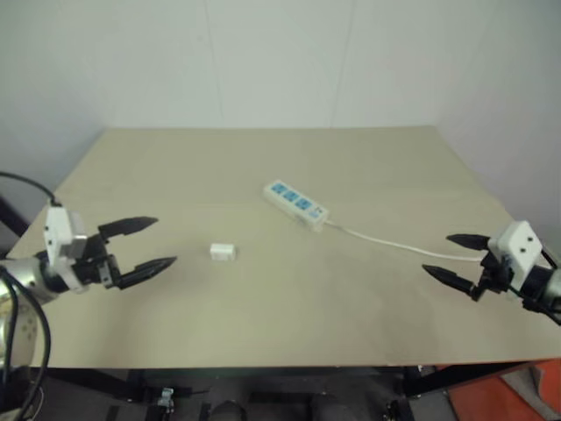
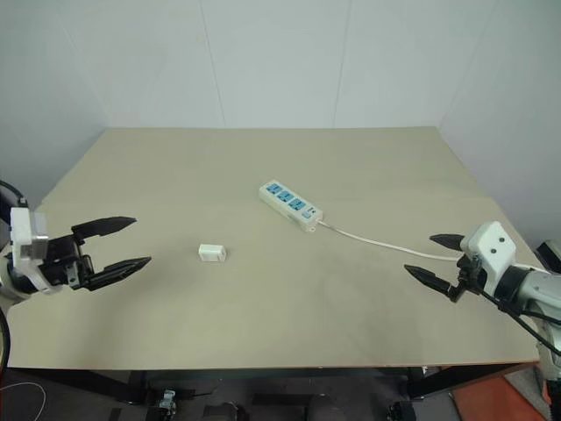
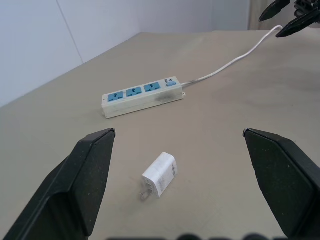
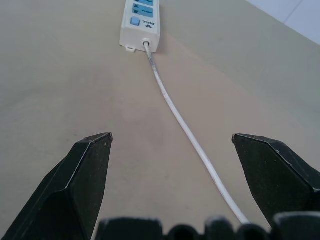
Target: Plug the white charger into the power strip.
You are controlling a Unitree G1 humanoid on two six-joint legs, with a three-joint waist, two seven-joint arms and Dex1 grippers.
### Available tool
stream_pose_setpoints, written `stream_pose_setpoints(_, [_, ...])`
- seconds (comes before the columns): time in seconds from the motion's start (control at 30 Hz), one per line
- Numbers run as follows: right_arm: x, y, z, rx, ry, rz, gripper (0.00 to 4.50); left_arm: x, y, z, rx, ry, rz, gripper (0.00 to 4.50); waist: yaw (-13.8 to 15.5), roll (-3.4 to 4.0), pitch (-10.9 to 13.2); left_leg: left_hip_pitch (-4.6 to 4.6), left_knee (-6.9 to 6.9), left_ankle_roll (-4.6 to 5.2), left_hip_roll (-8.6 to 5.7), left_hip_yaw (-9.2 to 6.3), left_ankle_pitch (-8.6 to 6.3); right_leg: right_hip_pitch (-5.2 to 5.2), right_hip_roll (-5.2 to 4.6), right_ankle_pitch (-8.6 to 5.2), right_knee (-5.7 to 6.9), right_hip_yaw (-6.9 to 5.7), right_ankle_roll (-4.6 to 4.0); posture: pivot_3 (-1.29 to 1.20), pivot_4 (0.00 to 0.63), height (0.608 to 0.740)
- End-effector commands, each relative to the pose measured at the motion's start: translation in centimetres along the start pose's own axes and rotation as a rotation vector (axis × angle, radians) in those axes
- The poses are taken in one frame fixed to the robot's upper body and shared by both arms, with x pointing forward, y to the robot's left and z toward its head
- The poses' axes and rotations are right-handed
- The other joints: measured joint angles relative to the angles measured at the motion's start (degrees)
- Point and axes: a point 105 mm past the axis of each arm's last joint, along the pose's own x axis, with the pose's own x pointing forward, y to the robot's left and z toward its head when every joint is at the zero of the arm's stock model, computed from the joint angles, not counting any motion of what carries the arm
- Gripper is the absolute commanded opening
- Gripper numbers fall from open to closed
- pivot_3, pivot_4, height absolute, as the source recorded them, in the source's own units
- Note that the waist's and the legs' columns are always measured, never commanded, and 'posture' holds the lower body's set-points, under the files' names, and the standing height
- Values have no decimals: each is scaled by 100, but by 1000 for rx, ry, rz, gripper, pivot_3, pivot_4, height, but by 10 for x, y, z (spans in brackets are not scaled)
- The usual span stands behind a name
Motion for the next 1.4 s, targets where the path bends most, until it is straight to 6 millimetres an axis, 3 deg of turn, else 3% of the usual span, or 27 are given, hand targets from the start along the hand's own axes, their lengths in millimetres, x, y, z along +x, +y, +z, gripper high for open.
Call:
stream_pose_setpoints(0.03, [1, -6, 3, -8, -17, -33, 4500, -5, 0, 16, 56, -13, 7, 4475, 0, 0, 0, 0, 0, 0, 0, 0, 0, 0, 0, 0, -1, 0, 0, 0, 150, 740])
stream_pose_setpoints(0.4, [11, -11, 0, -4, -15, -12, 4500, -11, -7, 18, 56, -7, 42, 4475, -4, 0, 1, -4, -6, 0, 5, 5, 0, 0, -1, 1, -22, 1, -1, 0, 150, 740])
stream_pose_setpoints(0.5, [22, -14, 2, 5, -33, 2, 4500, -11, -10, 19, 57, -15, 45, 4475, -10, -2, 2, -5, -7, 0, 4, 8, 0, 0, -2, 1, -26, 3, -1, 0, 150, 740])
stream_pose_setpoints(0.73, [91, -11, 5, 65, -70, 66, 4500, 5, -14, 23, 68, -27, 26, 4475, -43, -5, 5, 0, -8, 0, 8, 10, 0, 0, 3, 6, -25, 5, -7, 0, 150, 740])
stream_pose_setpoints(0.87, [132, -15, 2, 100, -41, 41, 4500, 12, -21, 15, 94, 53, -19, 4475, -31, -4, 10, -7, -9, 0, 4, 10, 0, -3, -1, 28, -32, 5, -46, 0, 150, 740])
stream_pose_setpoints(1.0, [152, -16, -4, 115, 23, 31, 4500, 11, -24, 11, 94, 145, -43, 4475, -12, -11, 16, -13, -17, 0, 4, 5, 0, -7, -2, 29, -34, -1, -48, 0, 150, 740])
stream_pose_setpoints(1.13, [157, -14, -13, 100, 106, 50, 4500, 4, -28, 9, 109, 267, -74, 4475, -21, -11, 18, -17, -27, -1, 0, 7, -1, -12, -8, 29, -40, -1, -49, 0, 150, 740])
stream_pose_setpoints(1.27, [159, -9, -18, 130, 138, 81, 3301, 4, -25, 13, 136, 283, -54, 4500, -52, -11, 21, -13, -30, -2, 2, 8, -1, -13, -7, 30, -37, 0, -50, 0, 150, 740])
stream_pose_setpoints(1.4, [161, -6, -23, 134, 167, 88, 1769, 6, -26, 10, 135, 281, -60, 4500, -78, -11, 21, -4, -29, -2, 2, 6, -1, -6, -5, 30, -32, -1, -50, 0, 150, 740])
